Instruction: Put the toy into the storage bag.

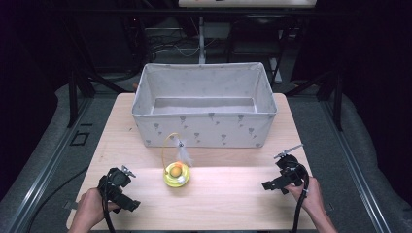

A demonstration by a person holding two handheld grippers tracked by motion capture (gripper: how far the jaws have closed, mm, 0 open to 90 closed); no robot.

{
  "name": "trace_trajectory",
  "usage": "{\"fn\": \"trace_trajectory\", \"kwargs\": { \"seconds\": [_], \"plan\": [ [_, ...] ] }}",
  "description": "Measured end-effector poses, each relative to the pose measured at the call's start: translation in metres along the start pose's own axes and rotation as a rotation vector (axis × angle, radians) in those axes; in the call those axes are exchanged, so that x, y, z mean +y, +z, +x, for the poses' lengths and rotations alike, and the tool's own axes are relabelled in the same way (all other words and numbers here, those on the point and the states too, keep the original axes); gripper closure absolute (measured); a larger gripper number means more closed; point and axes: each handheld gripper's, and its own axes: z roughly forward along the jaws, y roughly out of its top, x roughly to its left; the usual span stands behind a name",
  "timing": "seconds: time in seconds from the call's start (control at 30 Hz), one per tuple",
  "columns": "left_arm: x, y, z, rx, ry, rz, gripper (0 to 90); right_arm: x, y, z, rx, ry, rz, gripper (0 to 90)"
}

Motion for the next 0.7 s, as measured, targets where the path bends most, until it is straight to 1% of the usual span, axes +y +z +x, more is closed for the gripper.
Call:
{"fn": "trace_trajectory", "kwargs": {
  "seconds": [0.07, 0.1, 0.13, 0.17, 0.23, 0.3, 0.33, 0.43, 0.47, 0.5, 0.53, 0.57, 0.6, 0.63, 0.67, 0.7],
  "plan": [
    [0.0, 0.0, -0.001, 0.0, 0.006, 0.008, 1.5, 0.0, 0.0, 0.0, -0.002, 0.005, -0.008, 2.0],
    [0.0, 0.0, -0.001, -0.003, 0.009, 0.013, 1.5, 0.0, 0.001, 0.001, 0.005, 0.011, -0.016, 2.1],
    [0.001, 0.0, -0.001, -0.003, 0.012, 0.013, 1.5, -0.001, 0.002, 0.002, 0.002, 0.023, -0.035, 2.1],
    [0.001, -0.001, -0.002, -0.005, 0.011, 0.014, 1.5, 0.0, 0.001, 0.001, 0.009, 0.012, -0.019, 2.1],
    [0.001, -0.002, -0.002, -0.005, 0.018, 0.02, 1.7, 0.0, 0.001, 0.001, 0.007, 0.003, -0.008, 2.1],
    [0.002, -0.002, -0.002, -0.007, 0.019, 0.021, 1.8, 0.0, 0.0, 0.001, 0.018, 0.003, -0.008, 2.1],
    [0.002, -0.002, -0.001, -0.008, 0.023, 0.024, 1.9, -0.001, 0.001, 0.002, 0.009, 0.01, -0.019, 2.1],
    [0.002, -0.004, -0.002, -0.009, 0.022, 0.022, 1.9, 0.0, 0.001, 0.002, 0.012, 0.006, -0.015, 2.1],
    [0.003, -0.006, -0.002, -0.011, 0.028, 0.02, 1.9, 0.0, 0.002, 0.003, 0.01, 0.015, -0.028, 2.1],
    [0.003, -0.006, -0.002, -0.011, 0.028, 0.02, 1.9, 0.0, 0.002, 0.003, 0.01, 0.015, -0.028, 2.1],
    [0.004, -0.007, -0.002, -0.014, 0.026, 0.021, 1.9, 0.0, 0.001, 0.002, 0.013, 0.001, -0.011, 2.1],
    [0.005, -0.01, -0.003, -0.007, 0.033, 0.013, 1.9, 0.0, 0.002, 0.003, 0.005, 0.008, -0.023, 2.2],
    [0.005, -0.01, -0.003, -0.007, 0.033, 0.013, 1.9, 0.0, 0.002, 0.003, 0.005, 0.008, -0.023, 2.2],
    [0.008, -0.014, -0.004, -0.005, 0.038, 0.009, 1.9, 0.001, 0.001, 0.004, 0.02, 0.004, -0.019, 2.2],
    [0.009, -0.015, -0.004, -0.003, 0.039, 0.007, 1.9, 0.0, 0.002, 0.004, 0.009, 0.01, -0.023, 2.2],
    [0.011, -0.017, -0.005, -0.002, 0.041, 0.002, 1.9, 0.001, 0.001, 0.003, 0.016, -0.002, -0.007, 2.2]
  ]
}}
